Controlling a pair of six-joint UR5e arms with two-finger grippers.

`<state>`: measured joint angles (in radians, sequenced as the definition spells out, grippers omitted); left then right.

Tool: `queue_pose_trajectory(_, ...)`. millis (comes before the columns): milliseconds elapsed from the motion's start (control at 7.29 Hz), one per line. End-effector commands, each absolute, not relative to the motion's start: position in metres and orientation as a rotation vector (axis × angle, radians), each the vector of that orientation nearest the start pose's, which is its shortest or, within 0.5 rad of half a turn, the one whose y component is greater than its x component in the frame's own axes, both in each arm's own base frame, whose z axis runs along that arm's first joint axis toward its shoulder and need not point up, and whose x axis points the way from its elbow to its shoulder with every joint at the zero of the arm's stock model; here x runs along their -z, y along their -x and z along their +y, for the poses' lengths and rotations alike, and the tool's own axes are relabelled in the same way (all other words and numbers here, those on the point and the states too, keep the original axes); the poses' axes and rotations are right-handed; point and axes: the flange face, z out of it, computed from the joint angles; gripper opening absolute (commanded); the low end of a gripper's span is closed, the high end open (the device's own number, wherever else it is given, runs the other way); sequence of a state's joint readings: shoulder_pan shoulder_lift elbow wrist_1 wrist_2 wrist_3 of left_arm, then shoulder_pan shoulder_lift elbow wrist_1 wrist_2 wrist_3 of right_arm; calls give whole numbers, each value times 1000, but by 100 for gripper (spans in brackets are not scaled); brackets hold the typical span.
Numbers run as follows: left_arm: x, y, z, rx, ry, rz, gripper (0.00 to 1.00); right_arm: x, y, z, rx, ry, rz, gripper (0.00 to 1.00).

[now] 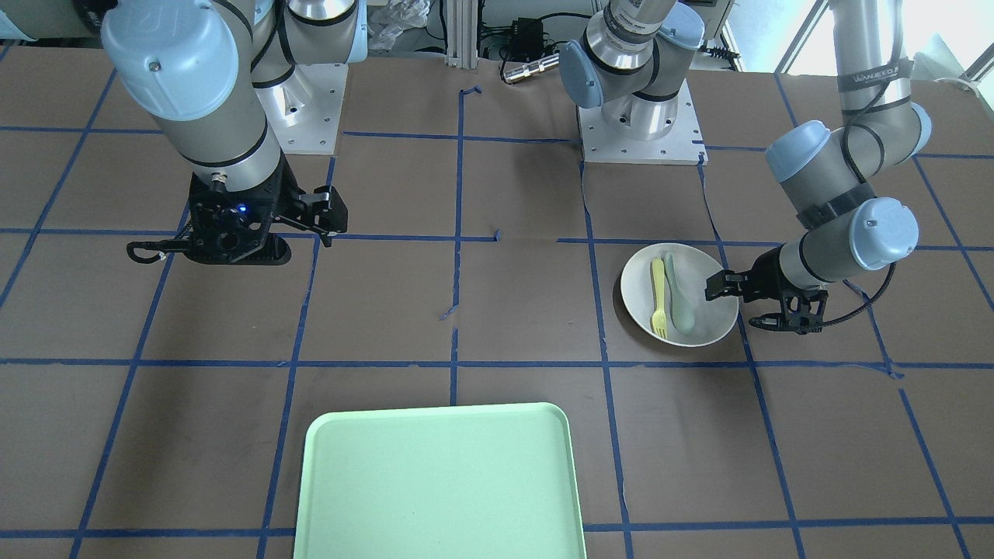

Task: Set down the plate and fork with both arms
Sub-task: 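Move the left gripper down to the rim of the white plate, then close the left gripper on the plate rim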

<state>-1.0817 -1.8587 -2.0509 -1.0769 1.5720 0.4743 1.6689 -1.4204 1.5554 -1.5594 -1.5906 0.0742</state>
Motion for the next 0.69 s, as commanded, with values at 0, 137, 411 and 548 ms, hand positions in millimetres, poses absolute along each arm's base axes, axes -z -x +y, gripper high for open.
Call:
queue_pose_trajectory(0,-178,-109,-484,-388,-36,3228,0,-418,-183,-522,-218,39,3166,100)
queue_pose_trajectory(137,-186,-113,-491,-361,-41,3219,0,-417,-182,-522,-223,36,3167,100)
queue_pose_trajectory(411,-201,-117,-500,-353,-35,3225,0,-417,-178,-523,-222,39,3183,100)
queue_pose_trajectory(548,-214,-120,-506,-371,-21,3251,0,-417,-178,-523,-222,42,3188,100)
